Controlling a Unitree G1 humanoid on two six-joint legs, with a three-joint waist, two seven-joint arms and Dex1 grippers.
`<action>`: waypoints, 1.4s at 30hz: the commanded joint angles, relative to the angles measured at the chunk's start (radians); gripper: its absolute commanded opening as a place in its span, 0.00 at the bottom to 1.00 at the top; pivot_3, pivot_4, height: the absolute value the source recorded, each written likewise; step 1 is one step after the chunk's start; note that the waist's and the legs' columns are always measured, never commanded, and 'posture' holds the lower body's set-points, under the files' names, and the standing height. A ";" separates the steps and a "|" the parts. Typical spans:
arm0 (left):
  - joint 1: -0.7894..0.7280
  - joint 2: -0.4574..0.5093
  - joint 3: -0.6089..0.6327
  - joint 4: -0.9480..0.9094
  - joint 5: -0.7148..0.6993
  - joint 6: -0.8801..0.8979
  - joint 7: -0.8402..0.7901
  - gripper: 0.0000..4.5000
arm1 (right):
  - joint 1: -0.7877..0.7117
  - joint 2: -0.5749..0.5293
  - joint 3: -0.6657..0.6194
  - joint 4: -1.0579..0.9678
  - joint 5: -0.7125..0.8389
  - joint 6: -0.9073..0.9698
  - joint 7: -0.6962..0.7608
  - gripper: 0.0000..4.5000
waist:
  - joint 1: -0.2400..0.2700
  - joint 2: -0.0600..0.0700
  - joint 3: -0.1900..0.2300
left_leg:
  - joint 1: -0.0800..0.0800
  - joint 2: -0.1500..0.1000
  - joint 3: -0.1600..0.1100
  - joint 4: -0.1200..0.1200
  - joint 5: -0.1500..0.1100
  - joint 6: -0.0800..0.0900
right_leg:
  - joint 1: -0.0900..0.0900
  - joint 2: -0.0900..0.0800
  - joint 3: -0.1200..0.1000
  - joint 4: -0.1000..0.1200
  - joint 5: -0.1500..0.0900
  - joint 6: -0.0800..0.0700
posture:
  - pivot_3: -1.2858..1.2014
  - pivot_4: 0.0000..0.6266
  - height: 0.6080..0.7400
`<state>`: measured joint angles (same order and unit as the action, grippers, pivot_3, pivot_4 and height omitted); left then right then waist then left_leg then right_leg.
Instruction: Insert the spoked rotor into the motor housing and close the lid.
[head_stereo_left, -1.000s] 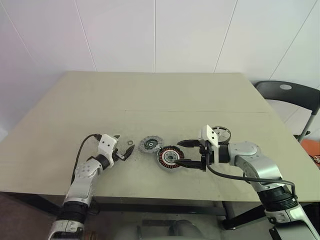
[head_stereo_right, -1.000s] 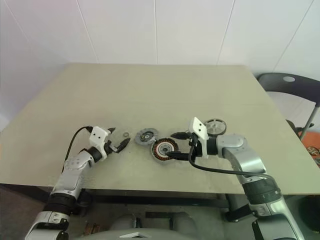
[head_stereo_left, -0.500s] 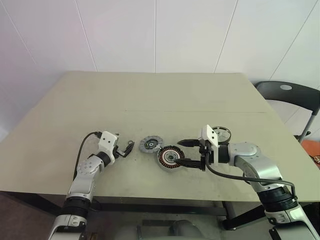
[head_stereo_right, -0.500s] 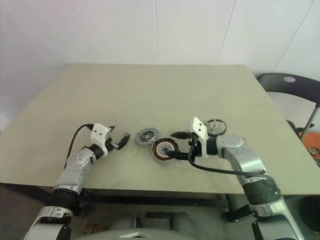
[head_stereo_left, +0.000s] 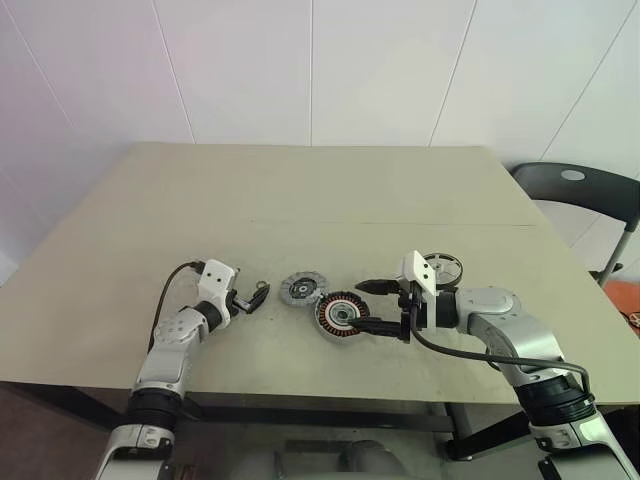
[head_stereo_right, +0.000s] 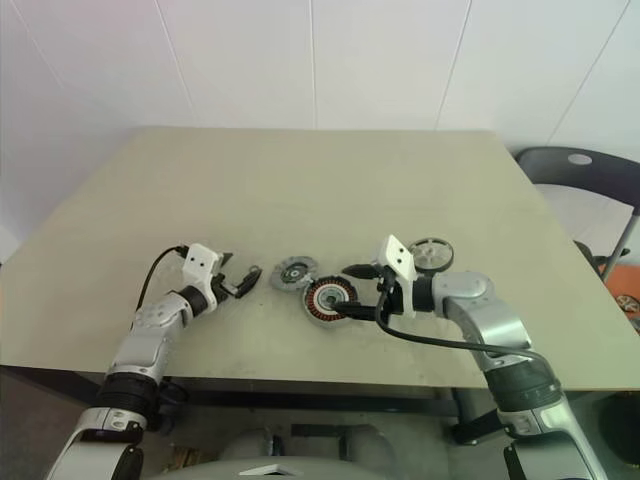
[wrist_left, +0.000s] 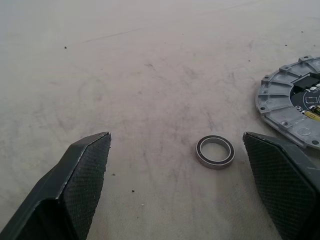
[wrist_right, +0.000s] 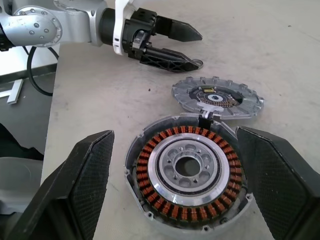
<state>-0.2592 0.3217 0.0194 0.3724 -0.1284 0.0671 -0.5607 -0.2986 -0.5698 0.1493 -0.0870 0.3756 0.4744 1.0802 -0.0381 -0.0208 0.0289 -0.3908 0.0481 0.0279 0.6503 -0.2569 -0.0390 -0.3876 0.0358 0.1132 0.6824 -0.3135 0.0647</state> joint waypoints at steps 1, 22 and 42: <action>-0.016 -0.012 -0.029 0.019 0.015 0.036 -0.002 0.96 | -0.006 0.006 -0.014 -0.054 0.020 -0.006 -0.008 0.91 | 0.002 0.000 0.000 | 0.000 0.000 0.000 0.000 0.000 0.000 | 0.000 0.000 0.000 0.000 0.000 0.000 | 0.52 0.00 1.00; 0.038 -0.020 0.089 -0.204 -0.189 -0.014 -0.136 0.15 | -0.010 -0.004 -0.093 -0.038 0.092 0.026 -0.023 0.91 | -0.005 -0.001 0.001 | -0.002 0.001 -0.001 -0.001 0.000 0.000 | -0.003 0.000 0.002 0.000 0.000 0.000 | 0.52 0.00 1.00; -0.105 0.011 -0.109 -0.271 -0.223 0.093 -0.351 0.15 | 0.063 -0.156 -0.098 -0.042 0.095 0.081 0.091 0.91 | -0.006 -0.003 0.002 | -0.001 0.000 0.000 -0.001 0.000 0.000 | -0.001 0.000 0.001 -0.001 -0.001 0.001 | 0.52 0.00 1.00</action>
<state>-0.3336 0.3365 -0.0723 0.1093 -0.3560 0.1562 -0.8951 -0.2321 -0.7115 0.0600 -0.0866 0.4549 0.5559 1.1565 -0.0441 -0.0234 0.0308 -0.3918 0.0479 0.0281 0.6496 -0.2569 -0.0390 -0.3887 0.0364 0.1144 0.6812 -0.3142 0.0654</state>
